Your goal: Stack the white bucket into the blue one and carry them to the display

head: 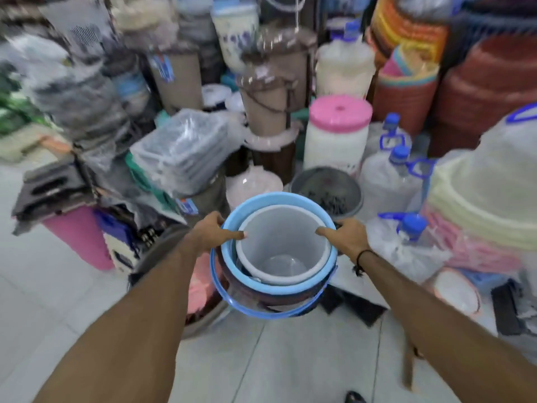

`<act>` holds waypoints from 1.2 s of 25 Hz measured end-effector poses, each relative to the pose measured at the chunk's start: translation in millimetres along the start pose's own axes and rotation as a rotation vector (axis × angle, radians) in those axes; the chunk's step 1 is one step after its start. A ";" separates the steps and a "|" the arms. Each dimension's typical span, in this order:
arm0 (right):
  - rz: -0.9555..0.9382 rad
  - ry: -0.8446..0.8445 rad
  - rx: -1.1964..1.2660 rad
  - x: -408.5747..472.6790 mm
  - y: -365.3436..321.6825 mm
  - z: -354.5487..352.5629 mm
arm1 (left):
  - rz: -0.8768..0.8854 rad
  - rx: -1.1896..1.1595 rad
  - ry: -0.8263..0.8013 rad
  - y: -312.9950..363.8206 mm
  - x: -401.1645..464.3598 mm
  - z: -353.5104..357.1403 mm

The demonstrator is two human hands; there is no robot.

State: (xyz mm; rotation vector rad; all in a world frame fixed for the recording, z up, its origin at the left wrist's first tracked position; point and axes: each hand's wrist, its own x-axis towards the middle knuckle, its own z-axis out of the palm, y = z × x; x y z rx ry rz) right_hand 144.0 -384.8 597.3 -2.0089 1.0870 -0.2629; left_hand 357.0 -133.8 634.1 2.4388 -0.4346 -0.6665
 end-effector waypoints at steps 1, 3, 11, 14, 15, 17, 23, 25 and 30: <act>-0.038 0.039 -0.005 14.0 -26.2 -18.5 | 0.039 0.005 0.029 23.4 7.5 -24.0; -0.118 0.109 -0.030 43.3 -72.3 -59.9 | 0.113 0.011 0.067 73.5 24.8 -61.4; -0.120 0.222 -0.092 181.8 -129.0 -170.7 | 0.249 -0.022 0.083 233.6 129.3 -68.1; -0.053 0.212 -0.180 228.5 -94.4 -169.9 | 0.243 0.039 0.043 254.3 178.7 -21.6; -0.023 0.185 -0.191 247.9 -79.1 -166.4 | 0.244 0.063 0.028 257.8 198.2 -2.4; 0.055 0.108 -0.196 271.9 -48.9 -152.6 | 0.236 0.090 -0.025 252.0 224.3 34.4; 0.208 -0.035 -0.190 312.0 22.9 -91.7 | 0.104 0.183 -0.145 207.3 272.3 125.1; 0.257 -0.055 -0.181 317.9 41.4 -71.8 | 0.087 0.224 -0.149 195.2 282.7 147.2; 0.329 -0.095 -0.229 327.2 53.0 -60.8 | 0.123 0.403 -0.158 200.3 296.3 167.3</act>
